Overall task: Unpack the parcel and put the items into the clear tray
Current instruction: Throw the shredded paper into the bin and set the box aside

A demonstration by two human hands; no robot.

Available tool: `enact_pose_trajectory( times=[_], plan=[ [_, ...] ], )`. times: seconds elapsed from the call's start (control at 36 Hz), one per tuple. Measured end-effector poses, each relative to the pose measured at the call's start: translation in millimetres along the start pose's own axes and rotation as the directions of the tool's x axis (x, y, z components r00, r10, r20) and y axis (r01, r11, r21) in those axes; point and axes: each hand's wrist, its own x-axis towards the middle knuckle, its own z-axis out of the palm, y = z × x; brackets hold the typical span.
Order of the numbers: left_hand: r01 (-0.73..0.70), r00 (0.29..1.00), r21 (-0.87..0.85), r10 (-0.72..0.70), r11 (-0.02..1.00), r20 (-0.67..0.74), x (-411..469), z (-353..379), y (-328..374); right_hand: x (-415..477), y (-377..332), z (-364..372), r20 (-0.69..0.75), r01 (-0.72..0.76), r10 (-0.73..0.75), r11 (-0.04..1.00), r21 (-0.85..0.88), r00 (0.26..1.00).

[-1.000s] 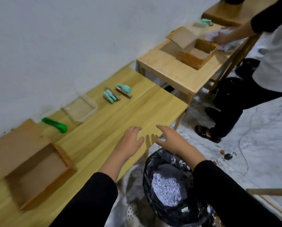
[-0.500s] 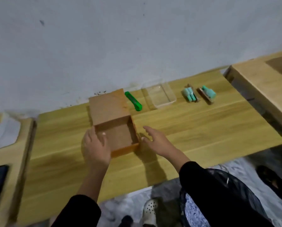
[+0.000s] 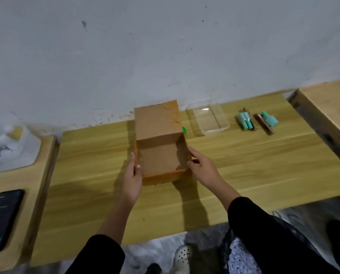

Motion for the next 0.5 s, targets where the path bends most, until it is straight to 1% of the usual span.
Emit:
enact_pose_trajectory(
  times=[0.14, 0.19, 0.25, 0.31, 0.36, 0.44, 0.5],
  plan=[
    [-0.099, 0.986, -0.008, 0.099, 0.995, 0.131, 5.5, 41.1, 53.8, -20.9, -3.4, -70.9, -0.155, 0.037, -0.03, 0.999, 0.039, 0.987],
    [-0.123, 0.968, -0.013, 0.122, 0.992, 0.217, 6.4, 69.9, 78.1, -36.3, 0.1, -107.6, -0.232, 0.035, -0.023, 0.998, 0.046, 0.972],
    [-0.154, 0.934, -0.018, 0.152, 0.988, 0.322, 1.9, 105.2, 99.7, -56.3, 7.4, -145.4, -0.321, 0.016, 0.001, 0.999, 0.05, 0.947],
    [-0.197, 0.891, -0.009, 0.183, 0.98, 0.415, -10.0, 144.6, 118.8, -82.0, 19.0, -180.4, -0.409, -0.022, 0.046, 0.998, 0.062, 0.912],
    [-0.232, 0.834, -0.002, 0.2, 0.973, 0.515, -29.6, 185.7, 134.4, -111.3, 37.7, -211.1, -0.486, -0.076, 0.117, 0.992, 0.102, 0.866],
    [-0.284, 0.733, -0.011, 0.224, 0.959, 0.643, -69.1, 244.2, 147.7, -160.4, 77.2, -246.5, -0.591, -0.179, 0.24, 0.971, 0.16, 0.77],
    [-0.324, 0.655, -0.006, 0.229, 0.946, 0.72, -98.2, 278.1, 148.4, -198.2, 103.8, -260.6, -0.628, -0.237, 0.305, 0.952, 0.192, 0.716]
  ],
)
